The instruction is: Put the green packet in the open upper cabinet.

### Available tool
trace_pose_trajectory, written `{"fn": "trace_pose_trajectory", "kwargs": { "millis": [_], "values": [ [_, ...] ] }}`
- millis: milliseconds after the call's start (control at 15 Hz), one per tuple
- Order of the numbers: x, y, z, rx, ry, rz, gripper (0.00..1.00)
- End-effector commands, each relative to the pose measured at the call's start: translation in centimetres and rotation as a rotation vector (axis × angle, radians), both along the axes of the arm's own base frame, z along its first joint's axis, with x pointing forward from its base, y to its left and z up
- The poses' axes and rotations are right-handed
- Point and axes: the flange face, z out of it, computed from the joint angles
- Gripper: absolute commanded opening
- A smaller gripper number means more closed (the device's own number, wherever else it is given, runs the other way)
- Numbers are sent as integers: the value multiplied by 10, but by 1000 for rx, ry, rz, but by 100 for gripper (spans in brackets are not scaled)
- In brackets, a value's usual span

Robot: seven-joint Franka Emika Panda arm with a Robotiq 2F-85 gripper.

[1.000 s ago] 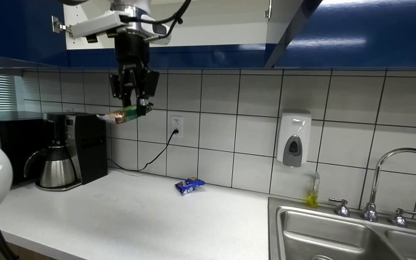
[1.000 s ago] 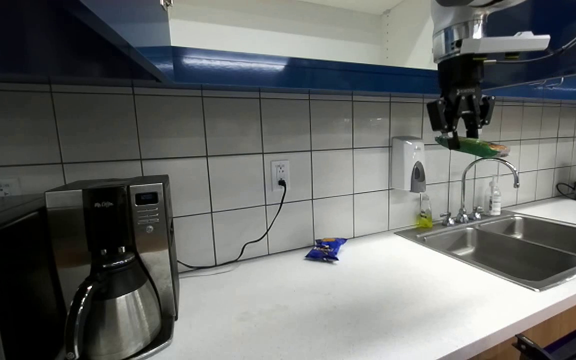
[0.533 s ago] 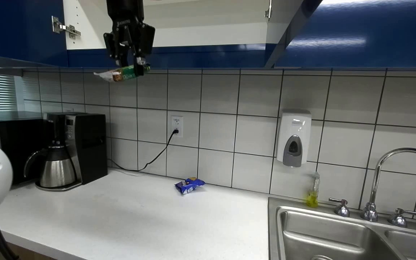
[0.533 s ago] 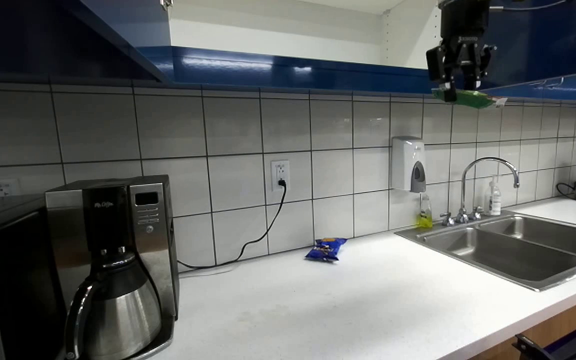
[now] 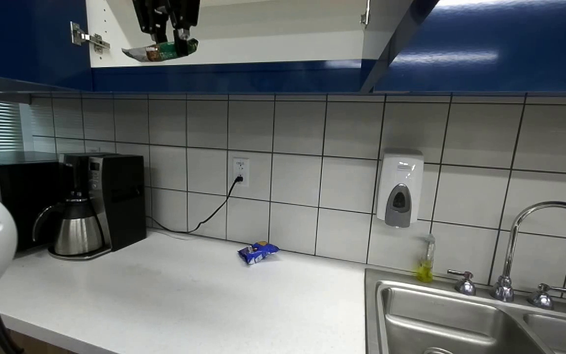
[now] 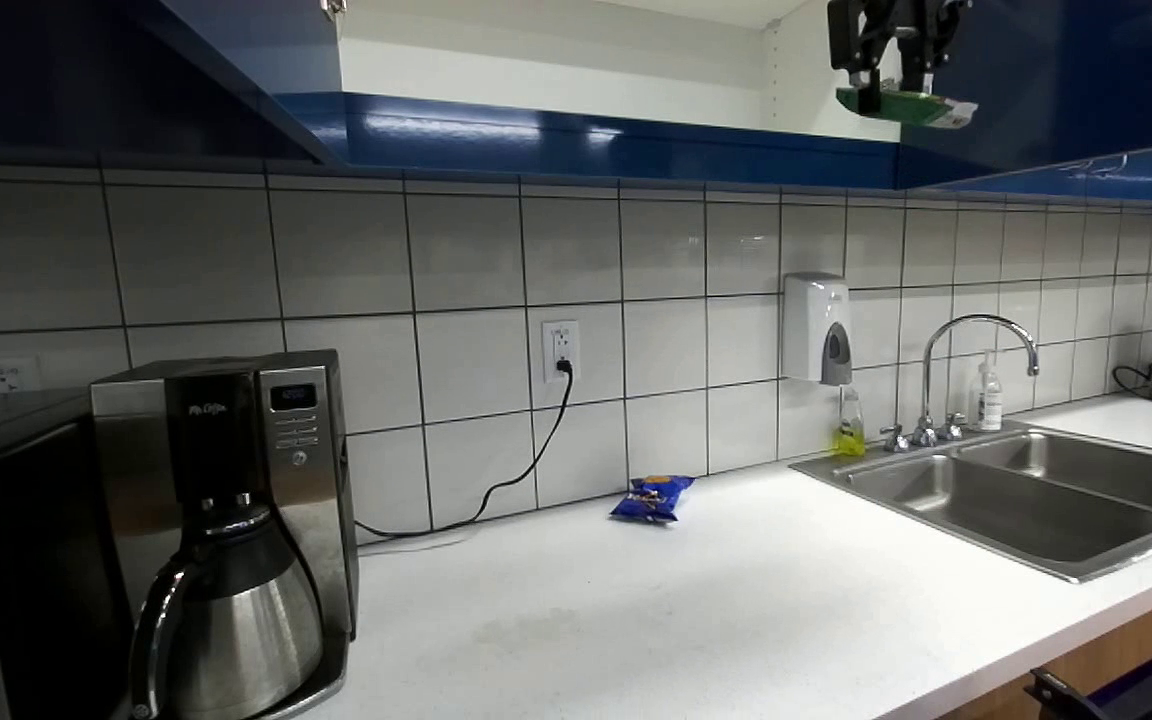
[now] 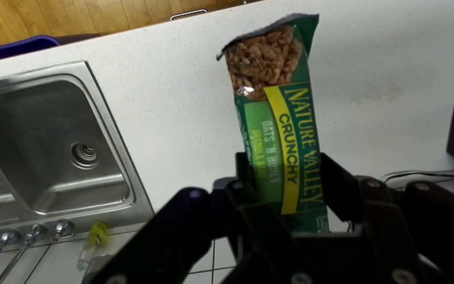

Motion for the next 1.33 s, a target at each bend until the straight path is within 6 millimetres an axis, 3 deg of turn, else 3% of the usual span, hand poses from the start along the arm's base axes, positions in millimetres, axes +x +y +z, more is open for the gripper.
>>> {"fn": "trace_pose_trajectory", "kwargs": {
  "millis": [0, 667, 1267],
  "values": [
    [19, 13, 34, 23, 17, -38, 19],
    [80, 38, 82, 25, 26, -117, 19],
    [140, 50, 95, 23, -20, -141, 19]
  ]
}}
